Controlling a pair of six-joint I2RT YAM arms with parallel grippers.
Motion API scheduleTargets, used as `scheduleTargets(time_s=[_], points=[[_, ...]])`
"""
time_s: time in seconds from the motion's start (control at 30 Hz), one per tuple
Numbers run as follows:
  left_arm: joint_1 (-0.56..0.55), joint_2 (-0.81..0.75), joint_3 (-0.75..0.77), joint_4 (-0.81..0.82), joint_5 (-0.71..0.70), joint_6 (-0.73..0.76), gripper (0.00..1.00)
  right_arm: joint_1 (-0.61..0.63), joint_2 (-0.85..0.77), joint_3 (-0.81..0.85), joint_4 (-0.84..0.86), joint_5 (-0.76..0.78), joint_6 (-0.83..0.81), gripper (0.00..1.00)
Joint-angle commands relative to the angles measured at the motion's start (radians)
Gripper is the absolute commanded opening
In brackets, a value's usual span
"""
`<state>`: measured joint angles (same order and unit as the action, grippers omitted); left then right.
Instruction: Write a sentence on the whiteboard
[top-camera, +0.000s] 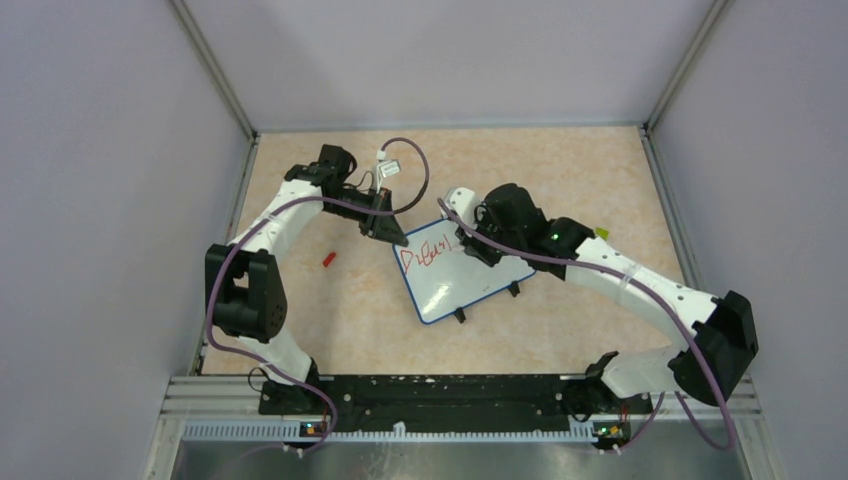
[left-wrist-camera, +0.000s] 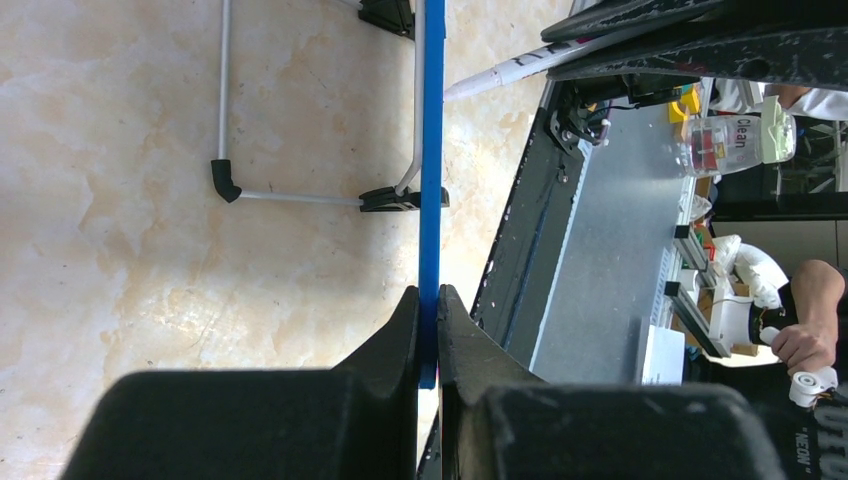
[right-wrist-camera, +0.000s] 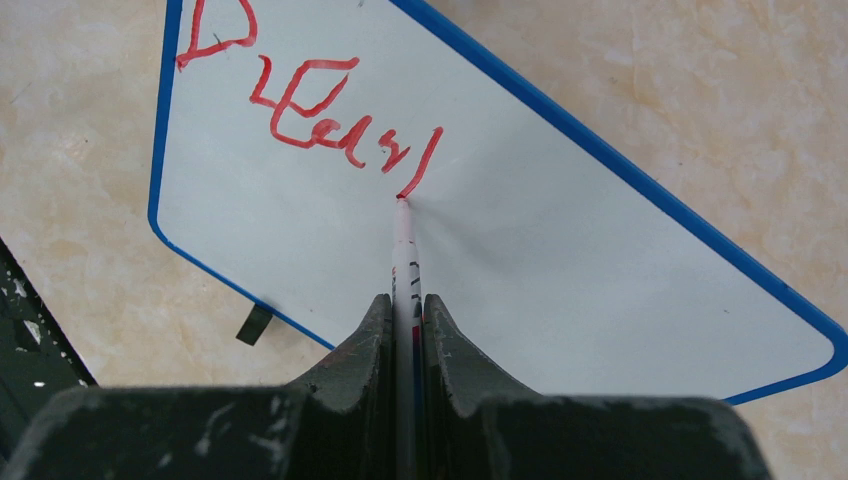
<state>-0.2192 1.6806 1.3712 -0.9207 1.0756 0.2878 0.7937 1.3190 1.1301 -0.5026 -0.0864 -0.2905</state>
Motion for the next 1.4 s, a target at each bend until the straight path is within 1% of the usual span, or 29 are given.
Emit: scheduleTargets(time_s=[0.0, 0.13, 0.27, 0.4, 0.57, 1.03, 1.2, 1.37], points=[[-0.011, -0.019, -0.012, -0.004, 0.013, 0.001, 0.00, -0.002, -0.027, -0.015, 0.005, -0.013, 0.010, 0.00], [-0.011, -0.019, -0.013, -0.003, 0.014, 0.004, 0.00, -0.008, -0.039, 0.025, -0.005, -0.022, 0.025, 0.00], [-0.011, -0.024, -0.014, -0.003, 0.015, 0.005, 0.00, -0.051, -0.048, 0.078, -0.012, -0.044, 0.039, 0.00], [-0.011, -0.025, -0.016, -0.003, 0.017, 0.006, 0.00, -0.063, -0.045, 0.094, -0.008, -0.038, 0.040, 0.00], [-0.011, -0.022, -0.014, -0.001, 0.021, 0.005, 0.00, -0.065, -0.020, 0.092, 0.010, -0.018, 0.039, 0.00], [-0.011, -0.029, -0.024, 0.000, 0.015, 0.007, 0.00, -0.062, 0.027, 0.105, 0.029, -0.059, 0.023, 0.00], [-0.011, -0.023, -0.022, 0.001, 0.015, 0.008, 0.00, -0.050, 0.019, 0.074, 0.016, -0.075, -0.002, 0.00], [-0.011, -0.021, -0.020, 0.001, 0.015, 0.005, 0.00, -0.050, 0.009, 0.038, 0.010, -0.043, -0.019, 0.00]])
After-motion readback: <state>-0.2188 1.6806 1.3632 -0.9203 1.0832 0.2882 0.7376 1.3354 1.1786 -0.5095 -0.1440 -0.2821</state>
